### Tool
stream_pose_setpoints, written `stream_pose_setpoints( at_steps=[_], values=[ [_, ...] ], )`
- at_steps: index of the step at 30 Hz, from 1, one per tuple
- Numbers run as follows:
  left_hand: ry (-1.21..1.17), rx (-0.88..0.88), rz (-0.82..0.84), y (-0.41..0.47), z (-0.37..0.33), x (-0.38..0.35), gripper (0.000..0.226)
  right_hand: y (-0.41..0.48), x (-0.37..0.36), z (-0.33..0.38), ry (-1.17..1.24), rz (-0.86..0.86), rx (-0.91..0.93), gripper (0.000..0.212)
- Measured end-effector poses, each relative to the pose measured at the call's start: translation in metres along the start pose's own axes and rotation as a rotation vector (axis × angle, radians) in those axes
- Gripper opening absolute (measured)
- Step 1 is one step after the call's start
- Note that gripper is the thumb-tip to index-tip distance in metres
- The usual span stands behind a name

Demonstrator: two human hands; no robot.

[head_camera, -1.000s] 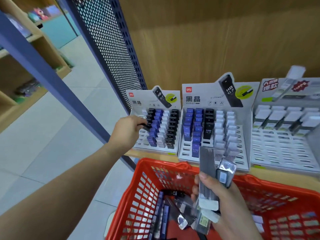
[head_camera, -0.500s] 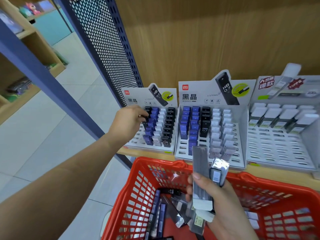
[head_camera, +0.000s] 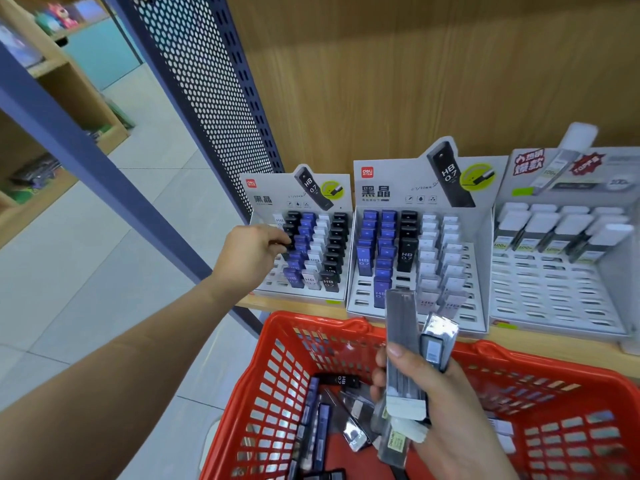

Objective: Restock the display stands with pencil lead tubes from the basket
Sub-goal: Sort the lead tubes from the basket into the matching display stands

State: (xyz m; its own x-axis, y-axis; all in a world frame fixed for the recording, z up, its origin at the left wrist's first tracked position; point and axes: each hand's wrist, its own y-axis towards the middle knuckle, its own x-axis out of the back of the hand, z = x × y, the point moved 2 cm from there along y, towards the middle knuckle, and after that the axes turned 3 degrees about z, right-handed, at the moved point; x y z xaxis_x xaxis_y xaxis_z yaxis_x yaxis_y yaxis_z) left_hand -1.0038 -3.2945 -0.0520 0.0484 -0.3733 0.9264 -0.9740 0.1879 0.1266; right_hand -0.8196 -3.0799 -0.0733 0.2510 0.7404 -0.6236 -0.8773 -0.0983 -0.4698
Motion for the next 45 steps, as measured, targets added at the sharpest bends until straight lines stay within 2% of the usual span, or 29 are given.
stream_pose_setpoints(
  at_steps=[4, 8, 10, 11, 13, 15, 16, 18, 23, 27, 30, 34, 37, 39, 42, 45],
  values=[
    [-0.047, 0.103, -0.034, 0.002, 0.001, 0.000, 0.009, 0.001, -0.005, -0.003, 0.083, 0.009, -0.010, 0.026],
    [-0.028, 0.083, -0.075, -0.008, -0.012, 0.011, 0.013, 0.002, -0.011, -0.002, 0.146, 0.022, -0.023, 0.027],
    [-0.166, 0.106, -0.056, -0.023, -0.040, 0.023, 0.011, 0.002, -0.012, 0.001, 0.207, 0.008, 0.006, 0.021],
    [-0.301, 0.125, 0.035, -0.033, -0.057, 0.027, 0.009, 0.000, -0.015, 0.004, 0.228, 0.001, 0.021, 0.017],
    [-0.574, 0.154, 0.341, -0.062, -0.095, 0.031, 0.011, -0.003, -0.015, 0.008, 0.259, -0.010, 0.052, 0.012],
    [-0.635, 0.119, 0.584, -0.094, -0.123, 0.027, 0.028, -0.007, -0.014, 0.011, 0.265, -0.035, 0.089, 0.016],
    [-0.622, 0.085, 0.633, -0.109, -0.134, 0.024, 0.037, -0.009, -0.014, 0.014, 0.271, -0.044, 0.105, 0.017],
    [-0.635, 0.075, 0.608, -0.132, -0.148, 0.018, 0.049, -0.015, -0.016, 0.018, 0.376, -0.046, 0.117, 0.019],
    [-0.886, 0.207, 0.450, -0.155, -0.160, 0.021, 0.052, -0.032, -0.018, 0.029, 0.474, -0.058, 0.155, 0.011],
    [-0.775, 0.190, 0.424, -0.169, -0.164, 0.033, 0.058, -0.042, -0.014, 0.036, 0.510, -0.012, 0.222, 0.014],
    [-0.621, 0.116, 0.467, -0.175, -0.165, 0.044, 0.060, -0.046, -0.007, 0.042, 0.533, 0.004, 0.266, 0.019],
    [-0.468, 0.034, 0.537, -0.181, -0.169, 0.062, 0.042, -0.047, 0.006, 0.050, 0.602, -0.018, 0.309, 0.009],
    [-0.587, 0.077, 0.503, -0.184, -0.167, 0.072, 0.035, -0.052, 0.015, 0.056, 0.608, -0.023, 0.342, 0.012],
    [-0.769, 0.163, 0.471, -0.185, -0.167, 0.075, 0.030, -0.057, 0.018, 0.061, 0.562, 0.025, 0.329, 0.006],
    [-1.045, 0.267, 0.418, -0.185, -0.178, 0.069, 0.027, -0.066, 0.007, 0.061, 0.287, 0.125, 0.261, 0.021],
    [-1.137, 0.269, 0.309, -0.180, -0.191, 0.061, 0.031, -0.071, -0.006, 0.055, 0.010, 0.165, 0.236, 0.028]
  ],
)
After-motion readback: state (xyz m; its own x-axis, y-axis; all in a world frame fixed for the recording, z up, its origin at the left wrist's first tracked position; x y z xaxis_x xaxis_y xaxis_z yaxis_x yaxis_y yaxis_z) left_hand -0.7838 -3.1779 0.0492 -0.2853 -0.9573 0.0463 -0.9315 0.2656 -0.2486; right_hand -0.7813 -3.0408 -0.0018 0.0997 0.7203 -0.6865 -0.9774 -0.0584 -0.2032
